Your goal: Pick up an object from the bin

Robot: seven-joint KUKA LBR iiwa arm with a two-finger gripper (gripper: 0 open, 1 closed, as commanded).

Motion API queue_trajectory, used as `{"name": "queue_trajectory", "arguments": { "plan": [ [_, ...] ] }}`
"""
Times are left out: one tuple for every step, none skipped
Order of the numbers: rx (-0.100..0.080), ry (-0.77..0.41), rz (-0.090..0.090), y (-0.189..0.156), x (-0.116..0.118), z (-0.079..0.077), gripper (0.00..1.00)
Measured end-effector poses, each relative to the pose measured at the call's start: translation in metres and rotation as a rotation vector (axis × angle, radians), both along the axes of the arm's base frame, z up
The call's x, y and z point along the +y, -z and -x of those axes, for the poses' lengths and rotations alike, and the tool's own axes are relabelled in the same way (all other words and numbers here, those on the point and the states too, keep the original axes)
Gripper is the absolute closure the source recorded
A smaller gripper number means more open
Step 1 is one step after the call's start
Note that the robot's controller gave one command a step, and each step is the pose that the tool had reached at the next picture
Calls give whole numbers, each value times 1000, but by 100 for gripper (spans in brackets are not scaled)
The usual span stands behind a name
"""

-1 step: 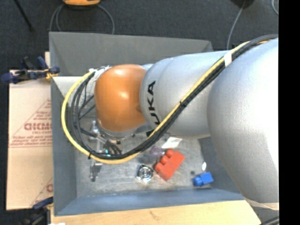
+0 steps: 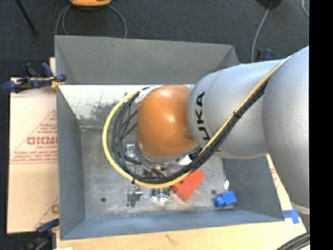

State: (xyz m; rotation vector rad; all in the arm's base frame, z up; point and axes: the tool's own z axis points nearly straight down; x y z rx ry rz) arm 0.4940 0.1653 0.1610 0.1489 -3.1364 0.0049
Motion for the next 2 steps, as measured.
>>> {"name": "queue_trajectory", "arguments": {
  "plan": [
    [2,-129,0,67,-104,1,0],
    [-9,-205,-7,88,-151,-31,0]
  ]
}}
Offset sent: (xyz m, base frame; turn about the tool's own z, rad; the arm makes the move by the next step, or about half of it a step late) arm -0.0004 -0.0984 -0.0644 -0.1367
